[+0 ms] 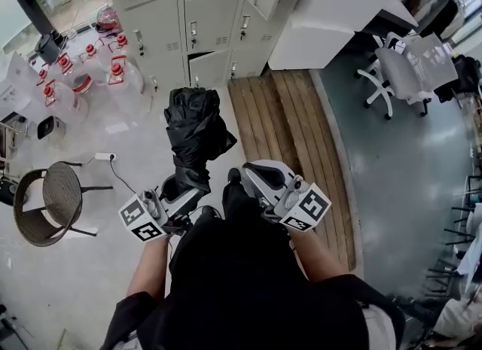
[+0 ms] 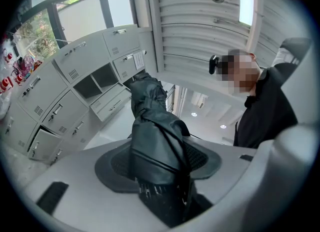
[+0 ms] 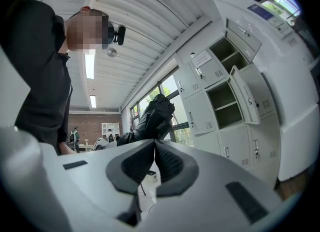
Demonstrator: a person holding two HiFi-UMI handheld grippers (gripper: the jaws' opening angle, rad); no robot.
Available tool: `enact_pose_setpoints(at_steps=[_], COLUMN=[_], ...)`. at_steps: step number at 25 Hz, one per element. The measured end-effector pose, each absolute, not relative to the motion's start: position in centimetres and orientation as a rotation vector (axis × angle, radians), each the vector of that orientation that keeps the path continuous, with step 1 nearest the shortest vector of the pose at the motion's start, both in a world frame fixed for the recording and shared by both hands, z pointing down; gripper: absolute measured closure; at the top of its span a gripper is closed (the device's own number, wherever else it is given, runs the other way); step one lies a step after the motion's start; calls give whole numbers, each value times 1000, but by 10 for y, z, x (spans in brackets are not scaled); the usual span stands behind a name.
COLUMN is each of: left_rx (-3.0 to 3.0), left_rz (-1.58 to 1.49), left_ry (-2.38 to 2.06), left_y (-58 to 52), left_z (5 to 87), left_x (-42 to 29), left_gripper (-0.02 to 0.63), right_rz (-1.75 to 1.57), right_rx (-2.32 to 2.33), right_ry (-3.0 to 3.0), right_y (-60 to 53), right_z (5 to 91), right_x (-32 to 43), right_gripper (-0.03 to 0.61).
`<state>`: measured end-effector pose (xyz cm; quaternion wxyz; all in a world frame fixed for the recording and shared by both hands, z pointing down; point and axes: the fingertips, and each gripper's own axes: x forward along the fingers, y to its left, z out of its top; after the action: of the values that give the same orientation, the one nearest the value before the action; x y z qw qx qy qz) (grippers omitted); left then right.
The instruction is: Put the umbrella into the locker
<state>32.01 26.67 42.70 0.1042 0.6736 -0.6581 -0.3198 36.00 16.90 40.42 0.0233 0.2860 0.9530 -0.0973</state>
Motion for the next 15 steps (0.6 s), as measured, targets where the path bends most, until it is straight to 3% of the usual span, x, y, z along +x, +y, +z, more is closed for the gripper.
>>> enact_pose_setpoints(at_steps=[15], left_rx=[1825], left_rz=[-916], left_ry=[-2143], left_y=[229], left_z=[401], left_x=[192], left_gripper=[362], right_rz=[-336], right_rx=[1085], right_ry=[2854], right_y=[108], right_z=[381], right_x=[196], right_gripper=[565])
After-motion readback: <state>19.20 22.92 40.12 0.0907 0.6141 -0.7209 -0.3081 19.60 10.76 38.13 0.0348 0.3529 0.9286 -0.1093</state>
